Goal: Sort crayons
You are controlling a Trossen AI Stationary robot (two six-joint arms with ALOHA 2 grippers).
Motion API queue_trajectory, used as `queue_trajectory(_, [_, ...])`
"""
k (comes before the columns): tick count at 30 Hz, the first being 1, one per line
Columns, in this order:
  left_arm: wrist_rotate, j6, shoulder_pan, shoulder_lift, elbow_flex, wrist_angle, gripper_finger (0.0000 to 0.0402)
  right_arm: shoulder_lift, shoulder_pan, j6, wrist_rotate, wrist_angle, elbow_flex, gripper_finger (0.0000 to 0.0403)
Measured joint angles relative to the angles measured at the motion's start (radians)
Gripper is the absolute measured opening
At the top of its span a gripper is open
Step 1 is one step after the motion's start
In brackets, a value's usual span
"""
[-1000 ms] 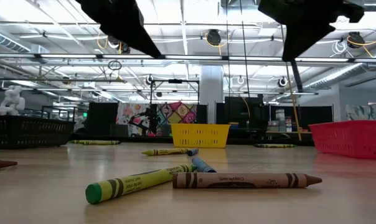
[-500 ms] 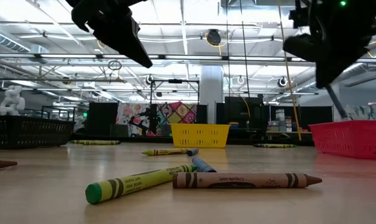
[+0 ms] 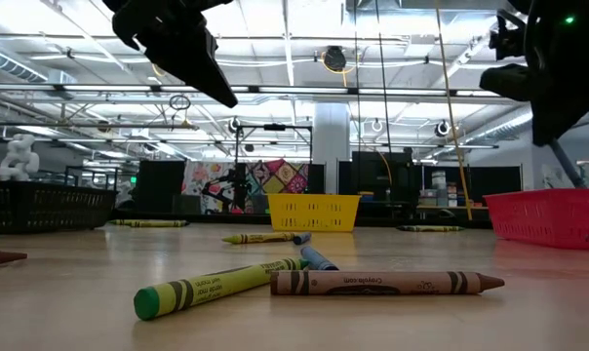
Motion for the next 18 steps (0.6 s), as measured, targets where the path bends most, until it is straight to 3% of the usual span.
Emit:
queue_trajectory(12, [-0.001,-0.001,0.001,0.000,0.000,0.001,0.0000,-0.118,-0.039,-0.046,-0.052,0.072,-0.136,0.0007])
queue_trajectory(18, [-0.001,-0.002,0.000,0.000,0.000,0.005,0.0000,-0.120,-0.039,-0.089,-0.046,0.124,-0.138,0.0031])
